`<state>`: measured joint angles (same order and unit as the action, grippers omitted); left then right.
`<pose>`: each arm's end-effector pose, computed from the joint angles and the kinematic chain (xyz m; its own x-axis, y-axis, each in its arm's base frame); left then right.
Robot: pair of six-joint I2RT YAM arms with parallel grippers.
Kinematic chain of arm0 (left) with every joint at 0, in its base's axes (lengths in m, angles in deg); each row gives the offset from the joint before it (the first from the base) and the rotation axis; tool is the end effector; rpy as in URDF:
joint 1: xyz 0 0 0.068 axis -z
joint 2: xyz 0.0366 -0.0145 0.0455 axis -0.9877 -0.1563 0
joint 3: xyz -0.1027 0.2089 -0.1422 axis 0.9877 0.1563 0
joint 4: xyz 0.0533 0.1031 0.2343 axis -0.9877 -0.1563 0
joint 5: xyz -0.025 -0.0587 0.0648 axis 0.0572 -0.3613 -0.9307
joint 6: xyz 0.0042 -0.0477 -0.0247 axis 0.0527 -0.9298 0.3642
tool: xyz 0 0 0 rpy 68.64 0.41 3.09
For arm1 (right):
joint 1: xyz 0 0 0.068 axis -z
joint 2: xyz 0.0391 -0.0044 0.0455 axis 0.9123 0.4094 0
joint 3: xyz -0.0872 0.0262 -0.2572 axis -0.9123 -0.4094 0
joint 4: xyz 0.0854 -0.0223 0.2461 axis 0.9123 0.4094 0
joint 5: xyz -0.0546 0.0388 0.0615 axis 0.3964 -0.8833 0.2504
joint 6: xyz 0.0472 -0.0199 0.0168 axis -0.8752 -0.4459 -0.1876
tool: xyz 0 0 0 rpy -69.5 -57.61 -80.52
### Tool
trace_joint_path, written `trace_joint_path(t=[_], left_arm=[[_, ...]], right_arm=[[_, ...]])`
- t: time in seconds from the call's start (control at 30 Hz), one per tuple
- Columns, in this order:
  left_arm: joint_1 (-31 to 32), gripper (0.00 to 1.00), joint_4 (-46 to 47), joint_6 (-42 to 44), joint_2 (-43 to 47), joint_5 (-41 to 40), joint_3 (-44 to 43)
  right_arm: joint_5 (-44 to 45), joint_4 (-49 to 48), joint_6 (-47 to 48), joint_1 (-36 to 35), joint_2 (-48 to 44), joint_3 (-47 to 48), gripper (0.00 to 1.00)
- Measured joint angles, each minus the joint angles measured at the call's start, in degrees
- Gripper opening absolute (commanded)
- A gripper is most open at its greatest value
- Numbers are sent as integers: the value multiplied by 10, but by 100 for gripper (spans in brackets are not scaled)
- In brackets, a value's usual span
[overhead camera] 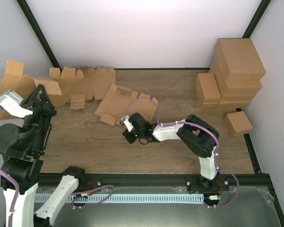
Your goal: Fold the paper box
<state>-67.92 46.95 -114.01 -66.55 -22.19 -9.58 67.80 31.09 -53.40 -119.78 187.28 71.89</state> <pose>0.0534 -0.0018 0.4885 0.1994 -0.4856 -0.8511 0.0328 0.8714 -0.4894 0.2249 0.3204 0.1327 -0.5245 -0.4628 -0.7147 -0.8059 0.5407 0.2412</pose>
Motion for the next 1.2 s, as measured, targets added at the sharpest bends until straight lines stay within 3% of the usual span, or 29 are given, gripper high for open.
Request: trace_joint_path(t=[0.3, 0.7, 0.93, 1.2], left_arm=[[0, 7, -8, 9, 0, 0, 2], [0, 7, -22, 10, 0, 7, 12], [0, 7, -26, 0, 1, 18, 16], [0, 7, -27, -15, 1, 42, 25]], right_arm=[[142, 40, 34, 0, 35, 37, 1], [258, 114, 6, 75, 147, 218, 1], [278, 103, -3, 76, 144, 207, 4], [224, -9, 60, 87, 40, 16, 4]])
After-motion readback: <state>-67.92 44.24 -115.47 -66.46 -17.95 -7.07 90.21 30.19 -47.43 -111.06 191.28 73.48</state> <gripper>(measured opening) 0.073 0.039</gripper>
